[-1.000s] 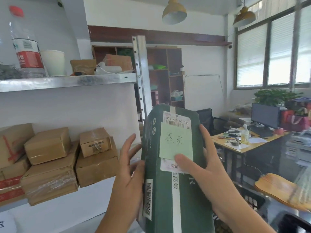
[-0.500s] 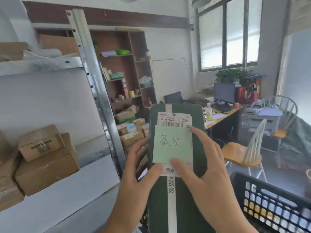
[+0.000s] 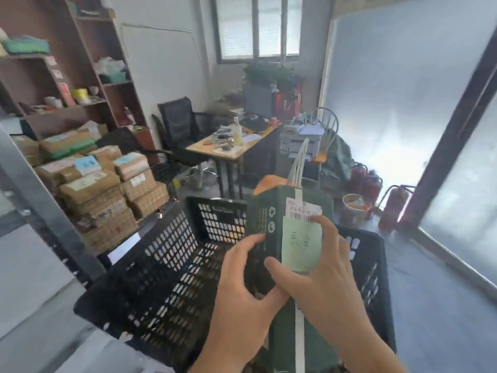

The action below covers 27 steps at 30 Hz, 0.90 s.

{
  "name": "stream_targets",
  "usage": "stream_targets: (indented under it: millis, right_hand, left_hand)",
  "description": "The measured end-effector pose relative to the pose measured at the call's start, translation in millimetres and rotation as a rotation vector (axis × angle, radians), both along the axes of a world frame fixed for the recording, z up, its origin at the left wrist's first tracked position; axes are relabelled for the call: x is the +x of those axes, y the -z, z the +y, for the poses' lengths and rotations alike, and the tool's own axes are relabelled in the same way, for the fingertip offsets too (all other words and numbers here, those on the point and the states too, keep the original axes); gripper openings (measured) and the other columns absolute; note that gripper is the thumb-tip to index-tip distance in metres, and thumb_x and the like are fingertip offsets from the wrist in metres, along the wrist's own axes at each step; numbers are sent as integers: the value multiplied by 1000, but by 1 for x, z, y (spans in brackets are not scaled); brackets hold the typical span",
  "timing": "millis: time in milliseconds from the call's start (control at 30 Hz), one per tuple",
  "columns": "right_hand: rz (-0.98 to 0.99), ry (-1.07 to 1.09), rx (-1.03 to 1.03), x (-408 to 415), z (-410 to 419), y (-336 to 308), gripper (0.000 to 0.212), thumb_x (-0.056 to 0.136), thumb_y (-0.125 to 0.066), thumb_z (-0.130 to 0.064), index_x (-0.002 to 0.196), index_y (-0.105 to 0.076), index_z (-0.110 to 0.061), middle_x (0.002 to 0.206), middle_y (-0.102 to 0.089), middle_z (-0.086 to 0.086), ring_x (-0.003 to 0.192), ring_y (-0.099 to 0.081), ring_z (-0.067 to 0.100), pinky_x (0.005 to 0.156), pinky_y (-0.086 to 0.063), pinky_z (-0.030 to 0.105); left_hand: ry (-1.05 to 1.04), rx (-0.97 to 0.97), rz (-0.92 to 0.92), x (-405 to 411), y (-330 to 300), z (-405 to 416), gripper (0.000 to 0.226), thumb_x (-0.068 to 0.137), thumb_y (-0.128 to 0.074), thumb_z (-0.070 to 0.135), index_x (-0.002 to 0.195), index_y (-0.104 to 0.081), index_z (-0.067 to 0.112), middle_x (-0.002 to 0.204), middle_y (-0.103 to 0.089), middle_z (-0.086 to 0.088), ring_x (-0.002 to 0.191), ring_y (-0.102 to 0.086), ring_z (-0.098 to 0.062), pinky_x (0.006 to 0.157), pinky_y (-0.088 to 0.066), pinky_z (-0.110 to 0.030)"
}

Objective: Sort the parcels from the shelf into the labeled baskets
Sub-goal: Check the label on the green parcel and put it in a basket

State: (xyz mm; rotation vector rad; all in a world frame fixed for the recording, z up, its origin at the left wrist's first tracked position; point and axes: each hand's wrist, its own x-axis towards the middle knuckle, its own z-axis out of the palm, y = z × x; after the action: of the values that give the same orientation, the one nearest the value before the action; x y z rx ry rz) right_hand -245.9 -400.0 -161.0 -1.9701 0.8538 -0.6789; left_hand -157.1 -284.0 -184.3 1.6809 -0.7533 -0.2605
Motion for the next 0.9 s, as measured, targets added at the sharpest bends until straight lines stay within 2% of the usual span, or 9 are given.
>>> stream_targets:
  millis: [67,200,300,367,433,533,667,800,900]
  right_hand:
    - [53,84,14,-6,-5,15,93,65,-78,-66,139,-21,-62,135,-34,-12,127,-44,19,100,-51,50]
    - [155,192,68,-12,-24,52,85,71,-78,-63,138,-26,-60,129,-37,-4,121,-46,24,97,-54,50]
    - [292,285,64,-2,-42,93,87,71,-74,-70,140,-24,-56,132,-37,2,122,-46,30,93,-54,50]
    - [386,310,95,16,-56,122,91,68,-69,-77,142,-22,-52,132,-37,6,120,-47,33,93,-53,52]
    - [471,313,142,38,-70,150,95,68,-65,-80,145,-19,-49,134,-35,8,121,-47,36,97,-52,55]
    - [569,306,198,78,-87,191,100,72,-66,-78,151,-16,-43,140,-33,12,129,-42,40,101,-47,58]
    - [656,331,210,117,-102,232,104,73,-68,-77,155,-14,-41,149,-28,15,136,-38,43,104,-42,60]
    - [722,327,153,143,-113,254,109,76,-70,-75,159,-10,-39,163,-18,17,144,-29,45,108,-36,63]
    - [749,304,155,159,-121,264,111,79,-68,-78,164,-8,-36,166,-15,18,146,-27,44,110,-36,62]
  left_hand:
    - [77,17,18,0,14,-6,63,81,-86,43,131,-52,62,135,-50,36,132,-49,7,96,-56,-23]
    - [220,191,-8,21,42,-5,42,98,-65,40,132,-52,62,137,-48,43,132,-39,18,118,-41,-36]
    - [106,365,-210,57,71,0,36,99,-58,37,132,-56,51,138,-52,33,135,-44,5,117,-41,-36]
    - [38,516,-314,80,93,4,36,100,-52,42,136,-54,46,149,-48,18,142,-40,-8,119,-38,-41]
    - [18,667,-298,94,116,6,41,102,-48,48,143,-48,45,159,-40,7,146,-38,-20,118,-38,-47]
    - [24,798,-293,98,136,4,47,101,-43,56,147,-37,51,161,-35,6,139,-45,-26,107,-47,-50]
    - [-34,816,-290,95,139,0,45,101,-43,55,146,-37,55,160,-34,14,131,-54,-22,99,-50,-46]
    - [-57,775,-233,91,139,5,41,99,-37,62,139,-42,62,159,-33,22,131,-54,-18,104,-46,-46]
    - [-82,765,-218,89,136,4,48,89,-25,75,133,-42,67,157,-33,28,126,-56,-15,104,-46,-48]
